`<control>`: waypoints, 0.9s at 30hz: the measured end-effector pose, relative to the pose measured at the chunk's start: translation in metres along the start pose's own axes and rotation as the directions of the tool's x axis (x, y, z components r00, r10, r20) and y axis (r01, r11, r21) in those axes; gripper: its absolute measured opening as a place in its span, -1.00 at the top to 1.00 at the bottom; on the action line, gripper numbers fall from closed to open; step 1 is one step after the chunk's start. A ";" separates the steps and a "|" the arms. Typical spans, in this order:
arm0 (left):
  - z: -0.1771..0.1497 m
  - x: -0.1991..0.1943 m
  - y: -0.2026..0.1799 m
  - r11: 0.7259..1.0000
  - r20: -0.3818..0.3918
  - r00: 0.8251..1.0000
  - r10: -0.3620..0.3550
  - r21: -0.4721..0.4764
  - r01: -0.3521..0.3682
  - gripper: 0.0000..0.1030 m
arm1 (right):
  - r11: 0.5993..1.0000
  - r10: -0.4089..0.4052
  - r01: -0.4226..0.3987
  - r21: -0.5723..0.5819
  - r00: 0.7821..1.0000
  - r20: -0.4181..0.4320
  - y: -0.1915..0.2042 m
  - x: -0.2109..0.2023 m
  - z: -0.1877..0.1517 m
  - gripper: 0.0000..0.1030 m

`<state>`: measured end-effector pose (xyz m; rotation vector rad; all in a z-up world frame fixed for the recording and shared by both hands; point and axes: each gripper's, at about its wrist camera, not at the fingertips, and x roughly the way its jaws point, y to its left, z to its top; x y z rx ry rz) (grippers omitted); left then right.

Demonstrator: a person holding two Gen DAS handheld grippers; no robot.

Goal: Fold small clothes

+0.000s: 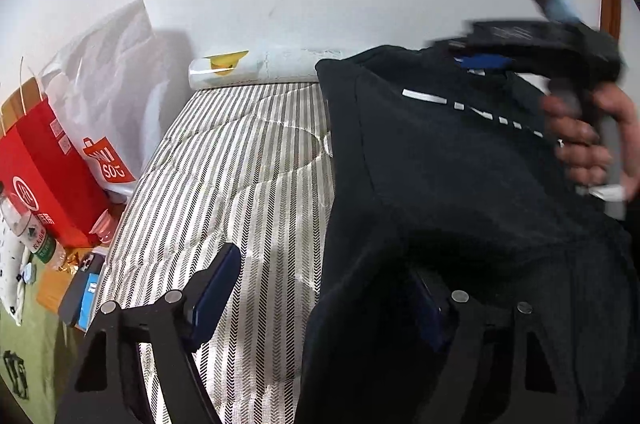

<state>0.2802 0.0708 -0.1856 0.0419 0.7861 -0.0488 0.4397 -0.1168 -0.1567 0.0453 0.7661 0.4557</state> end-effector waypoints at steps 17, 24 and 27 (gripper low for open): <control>0.001 0.000 0.012 0.998 -0.015 1.000 0.002 -0.064 -0.002 0.85 | 0.993 0.110 -0.111 -0.041 0.994 -0.011 0.042 0.091 0.040 0.83; -0.003 0.014 0.020 0.994 -0.087 0.996 0.015 -0.107 -0.024 0.80 | 0.996 0.042 -0.047 -0.074 0.997 -0.069 0.066 0.133 0.036 0.99; -0.003 0.014 0.021 0.994 -0.091 0.996 0.019 -0.110 -0.029 0.74 | 0.996 0.059 -0.062 -0.062 0.997 -0.057 0.063 0.126 0.038 0.97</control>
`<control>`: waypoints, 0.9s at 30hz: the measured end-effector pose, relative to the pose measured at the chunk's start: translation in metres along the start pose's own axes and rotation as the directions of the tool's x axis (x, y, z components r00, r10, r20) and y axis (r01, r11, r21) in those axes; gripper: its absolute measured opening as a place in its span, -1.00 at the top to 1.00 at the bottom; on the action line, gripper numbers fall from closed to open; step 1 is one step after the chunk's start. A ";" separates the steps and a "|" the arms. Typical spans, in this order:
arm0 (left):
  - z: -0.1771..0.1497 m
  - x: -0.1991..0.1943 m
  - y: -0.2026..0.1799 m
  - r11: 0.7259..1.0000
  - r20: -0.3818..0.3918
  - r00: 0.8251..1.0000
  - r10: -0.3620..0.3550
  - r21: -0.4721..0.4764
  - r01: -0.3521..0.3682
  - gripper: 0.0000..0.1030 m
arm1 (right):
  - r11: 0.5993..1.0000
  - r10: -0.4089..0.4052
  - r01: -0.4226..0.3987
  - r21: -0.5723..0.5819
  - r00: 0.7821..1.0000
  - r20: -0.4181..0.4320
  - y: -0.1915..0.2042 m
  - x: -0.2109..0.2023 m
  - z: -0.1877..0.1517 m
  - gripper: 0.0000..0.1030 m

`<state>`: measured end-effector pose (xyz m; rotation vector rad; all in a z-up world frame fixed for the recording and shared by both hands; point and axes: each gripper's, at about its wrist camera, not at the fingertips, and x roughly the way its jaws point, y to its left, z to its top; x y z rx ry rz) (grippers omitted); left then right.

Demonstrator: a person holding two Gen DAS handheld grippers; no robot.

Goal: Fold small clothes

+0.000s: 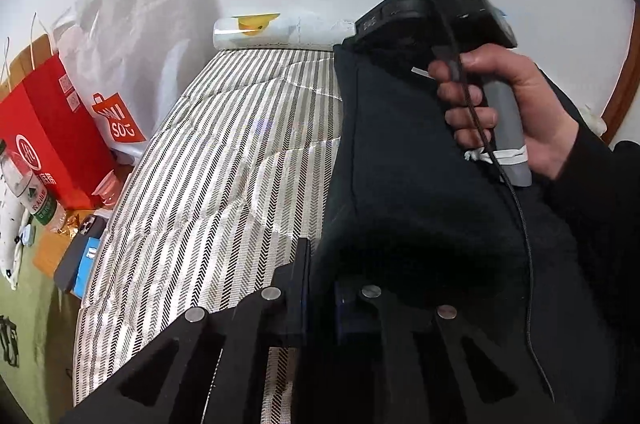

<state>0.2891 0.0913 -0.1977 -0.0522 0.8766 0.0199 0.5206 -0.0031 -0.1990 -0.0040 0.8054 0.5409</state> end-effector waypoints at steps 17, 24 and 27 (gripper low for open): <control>0.003 -0.024 -0.001 0.999 0.052 0.999 -0.001 -0.034 0.002 -0.43 | 0.961 -0.271 0.260 0.092 0.953 0.135 -0.043 -0.249 -0.067 -0.34; -0.012 -0.068 -0.028 1.000 0.061 0.998 -0.003 -0.009 0.004 -0.58 | 0.895 -0.442 0.428 0.123 0.888 0.125 -0.085 -0.367 -0.138 -0.55; -0.018 -0.089 -0.043 1.000 0.078 0.997 0.004 0.014 -0.005 -0.64 | 0.870 -0.479 0.458 0.183 0.873 0.091 -0.107 -0.399 -0.179 -0.55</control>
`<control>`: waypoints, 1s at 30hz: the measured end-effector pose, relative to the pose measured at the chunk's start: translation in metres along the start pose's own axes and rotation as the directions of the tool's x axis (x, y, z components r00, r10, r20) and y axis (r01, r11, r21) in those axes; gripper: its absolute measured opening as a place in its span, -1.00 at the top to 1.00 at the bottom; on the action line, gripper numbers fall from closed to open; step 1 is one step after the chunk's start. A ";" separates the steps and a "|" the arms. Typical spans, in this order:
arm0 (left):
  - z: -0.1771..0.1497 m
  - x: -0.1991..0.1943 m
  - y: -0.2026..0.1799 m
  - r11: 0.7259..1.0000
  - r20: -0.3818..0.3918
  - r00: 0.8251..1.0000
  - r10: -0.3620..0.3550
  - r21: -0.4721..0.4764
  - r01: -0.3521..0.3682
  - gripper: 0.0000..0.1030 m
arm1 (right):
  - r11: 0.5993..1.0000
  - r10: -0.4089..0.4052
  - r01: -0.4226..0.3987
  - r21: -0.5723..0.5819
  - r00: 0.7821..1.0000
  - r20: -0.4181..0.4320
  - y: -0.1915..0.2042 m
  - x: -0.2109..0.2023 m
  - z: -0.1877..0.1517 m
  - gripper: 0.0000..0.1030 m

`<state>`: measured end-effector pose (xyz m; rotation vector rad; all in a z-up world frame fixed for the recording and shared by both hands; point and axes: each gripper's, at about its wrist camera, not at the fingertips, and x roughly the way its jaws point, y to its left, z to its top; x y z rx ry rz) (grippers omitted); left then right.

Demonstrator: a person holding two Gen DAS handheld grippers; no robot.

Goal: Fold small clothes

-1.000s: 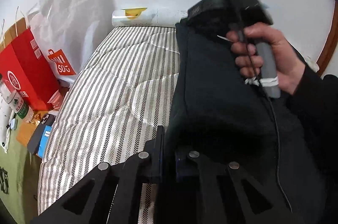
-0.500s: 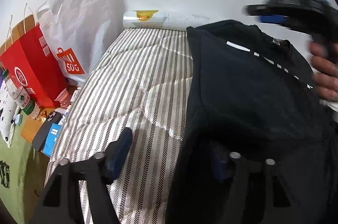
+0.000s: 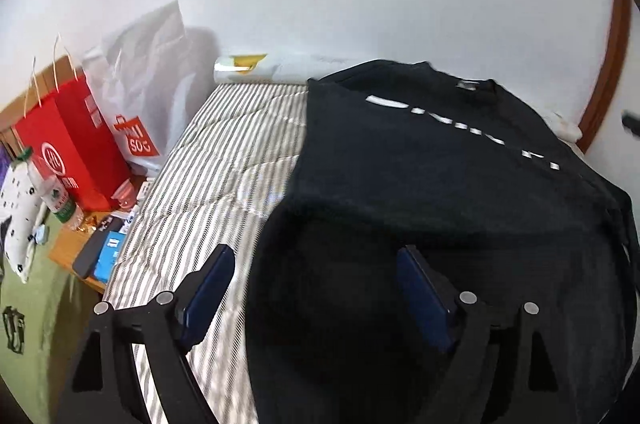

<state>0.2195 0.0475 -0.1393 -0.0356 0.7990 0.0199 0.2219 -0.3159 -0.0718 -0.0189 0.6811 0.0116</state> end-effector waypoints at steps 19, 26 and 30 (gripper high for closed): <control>0.001 -0.054 -0.095 0.998 0.023 0.999 -0.049 0.040 0.048 -0.66 | 0.910 -0.301 0.315 0.270 0.949 -0.093 -0.190 -0.110 -0.148 -0.55; -0.003 -0.052 -0.108 0.999 0.018 0.999 -0.032 0.022 0.032 -0.66 | 0.903 -0.294 0.324 0.282 0.945 -0.144 -0.226 -0.098 -0.187 -0.55; -0.007 -0.048 -0.107 1.000 0.029 1.000 -0.012 0.026 0.011 -0.66 | 0.915 -0.265 0.301 0.268 0.950 -0.162 -0.233 -0.085 -0.207 -0.55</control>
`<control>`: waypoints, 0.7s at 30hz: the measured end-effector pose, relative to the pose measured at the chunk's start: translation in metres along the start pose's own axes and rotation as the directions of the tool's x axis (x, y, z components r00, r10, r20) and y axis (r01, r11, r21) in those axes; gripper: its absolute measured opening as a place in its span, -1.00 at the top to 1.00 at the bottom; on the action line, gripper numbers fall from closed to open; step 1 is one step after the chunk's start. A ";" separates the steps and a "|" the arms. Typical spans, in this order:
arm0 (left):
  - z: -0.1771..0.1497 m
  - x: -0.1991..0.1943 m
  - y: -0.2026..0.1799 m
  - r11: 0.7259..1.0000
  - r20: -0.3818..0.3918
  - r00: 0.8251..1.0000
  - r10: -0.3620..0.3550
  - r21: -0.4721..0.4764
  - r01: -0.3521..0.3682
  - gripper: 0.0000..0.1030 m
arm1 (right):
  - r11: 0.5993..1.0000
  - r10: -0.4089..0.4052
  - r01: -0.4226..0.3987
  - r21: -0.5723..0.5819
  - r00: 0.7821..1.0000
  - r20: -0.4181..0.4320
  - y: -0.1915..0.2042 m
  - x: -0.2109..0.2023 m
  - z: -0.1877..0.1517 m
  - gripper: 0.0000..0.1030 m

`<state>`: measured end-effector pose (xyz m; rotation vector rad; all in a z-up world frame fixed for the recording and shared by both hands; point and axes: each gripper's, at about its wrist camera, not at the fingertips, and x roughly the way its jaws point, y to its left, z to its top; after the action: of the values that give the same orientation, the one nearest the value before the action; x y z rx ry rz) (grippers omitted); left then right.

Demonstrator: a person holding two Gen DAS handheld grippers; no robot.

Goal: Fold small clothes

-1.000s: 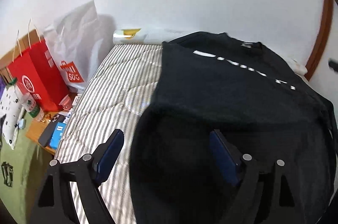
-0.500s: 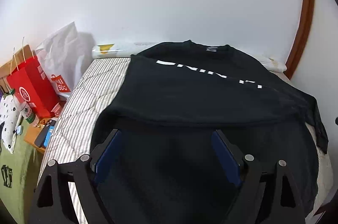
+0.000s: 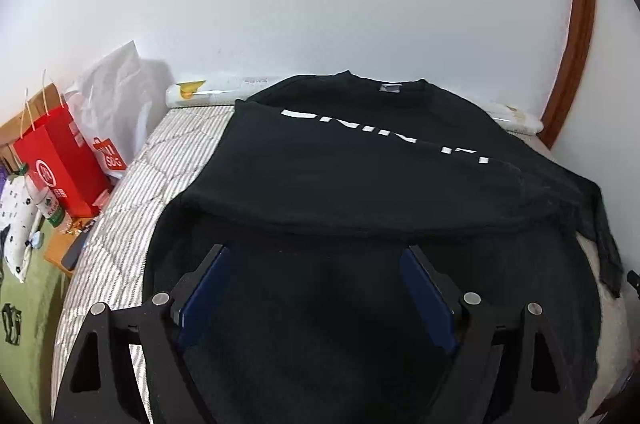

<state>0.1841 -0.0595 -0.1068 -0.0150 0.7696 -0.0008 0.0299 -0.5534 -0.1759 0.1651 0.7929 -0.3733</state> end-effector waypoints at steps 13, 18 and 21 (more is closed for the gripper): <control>-0.002 0.029 0.018 1.000 -0.053 0.999 0.004 -0.015 -0.005 -0.66 | 0.996 -0.067 0.061 -0.067 0.993 -0.100 0.025 0.071 -0.001 -0.55; -0.003 0.037 0.030 0.998 -0.064 0.997 -0.037 -0.056 0.033 -0.66 | 0.997 -0.069 0.066 -0.025 0.990 -0.119 0.023 0.080 0.005 -0.55; -0.005 0.038 0.037 0.996 -0.057 0.997 -0.058 -0.069 0.054 -0.66 | 0.994 -0.105 0.103 -0.025 0.990 -0.099 0.023 0.078 0.004 -0.17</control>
<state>0.2077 -0.0226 -0.1372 -0.1008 0.8282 -0.0283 0.0915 -0.5544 -0.2291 0.1248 0.9064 -0.4582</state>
